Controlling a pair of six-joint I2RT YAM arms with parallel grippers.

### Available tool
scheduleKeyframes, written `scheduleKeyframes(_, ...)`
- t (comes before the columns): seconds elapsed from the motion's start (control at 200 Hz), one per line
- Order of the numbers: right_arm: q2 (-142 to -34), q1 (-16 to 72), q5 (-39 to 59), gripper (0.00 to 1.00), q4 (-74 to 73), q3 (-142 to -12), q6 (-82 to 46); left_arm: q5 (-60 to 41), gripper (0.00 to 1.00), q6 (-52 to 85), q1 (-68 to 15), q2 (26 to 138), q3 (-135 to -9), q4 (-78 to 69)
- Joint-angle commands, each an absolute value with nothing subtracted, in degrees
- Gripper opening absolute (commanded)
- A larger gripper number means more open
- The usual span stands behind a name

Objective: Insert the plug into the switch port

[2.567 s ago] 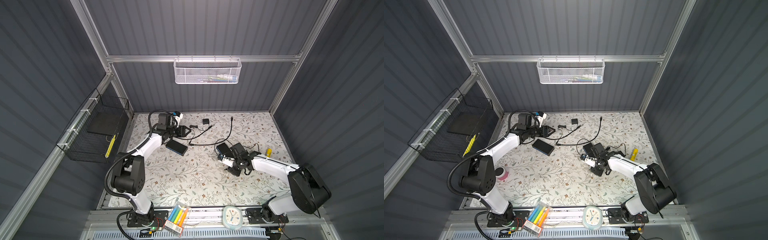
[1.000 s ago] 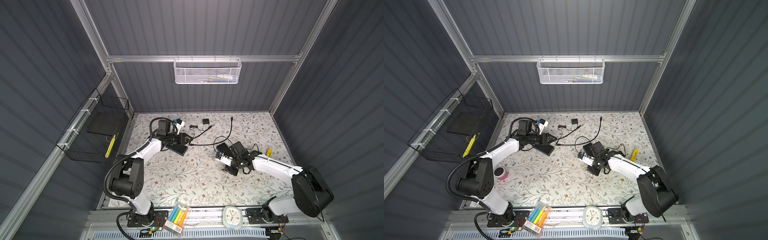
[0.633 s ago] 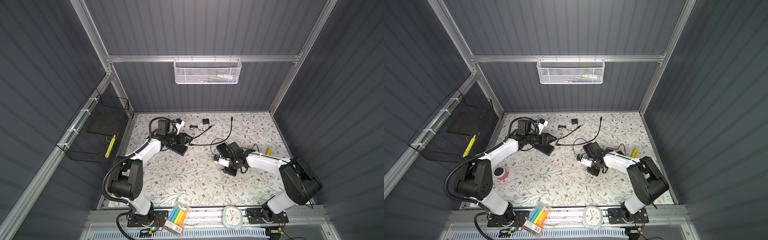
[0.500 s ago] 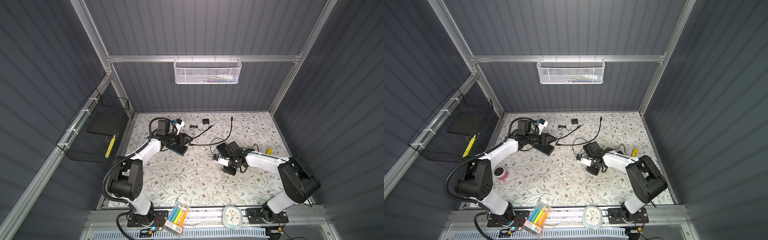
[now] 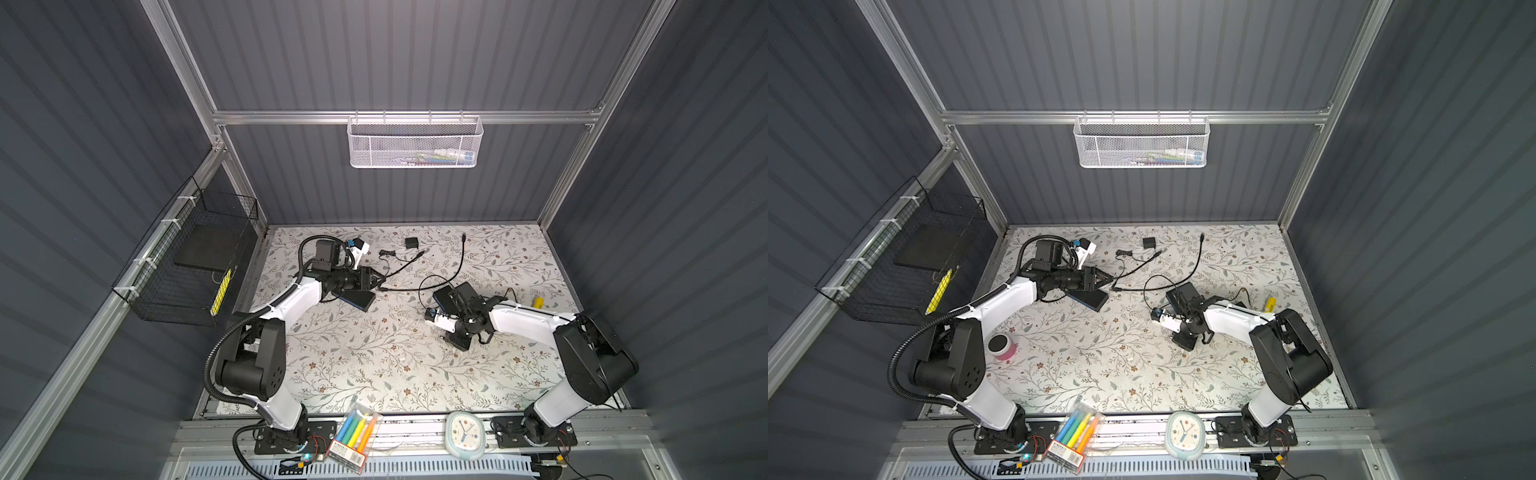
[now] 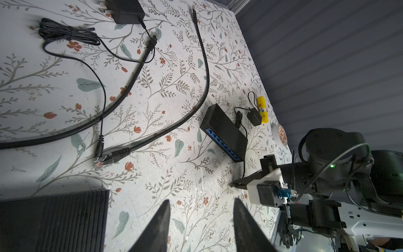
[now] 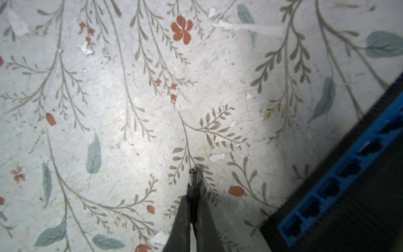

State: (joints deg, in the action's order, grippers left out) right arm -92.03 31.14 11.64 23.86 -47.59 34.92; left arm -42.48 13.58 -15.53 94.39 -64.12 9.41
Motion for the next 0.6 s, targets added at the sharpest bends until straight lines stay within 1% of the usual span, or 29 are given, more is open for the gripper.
scheduleKeyframes(0.0,-87.2,31.5,12.7,0.00,24.2,-46.4,31.5,-44.4,0.47,12.6,-15.3,94.1,-65.5,11.0)
scheduleKeyframes(0.185,-77.9,30.9,12.3,0.00,20.2,-44.2,26.1,-47.6,0.47,17.8,-16.0,93.7,-63.3,5.9)
scheduleKeyframes(0.34,-72.5,29.7,11.3,0.00,17.3,-41.2,22.4,-47.3,0.47,21.6,-22.8,94.3,-62.4,2.8)
scheduleKeyframes(0.52,-69.0,28.0,10.2,0.00,12.6,-38.3,17.8,-51.2,0.45,34.7,-28.8,97.5,-58.9,-15.3)
scheduleKeyframes(0.555,-68.7,27.8,10.2,0.00,11.9,-37.9,17.0,-51.5,0.44,36.1,-29.8,98.3,-58.8,-16.8)
scheduleKeyframes(0.595,-68.9,27.6,10.6,0.00,12.3,-37.9,16.8,-51.3,0.44,35.3,-30.4,98.9,-59.1,-15.3)
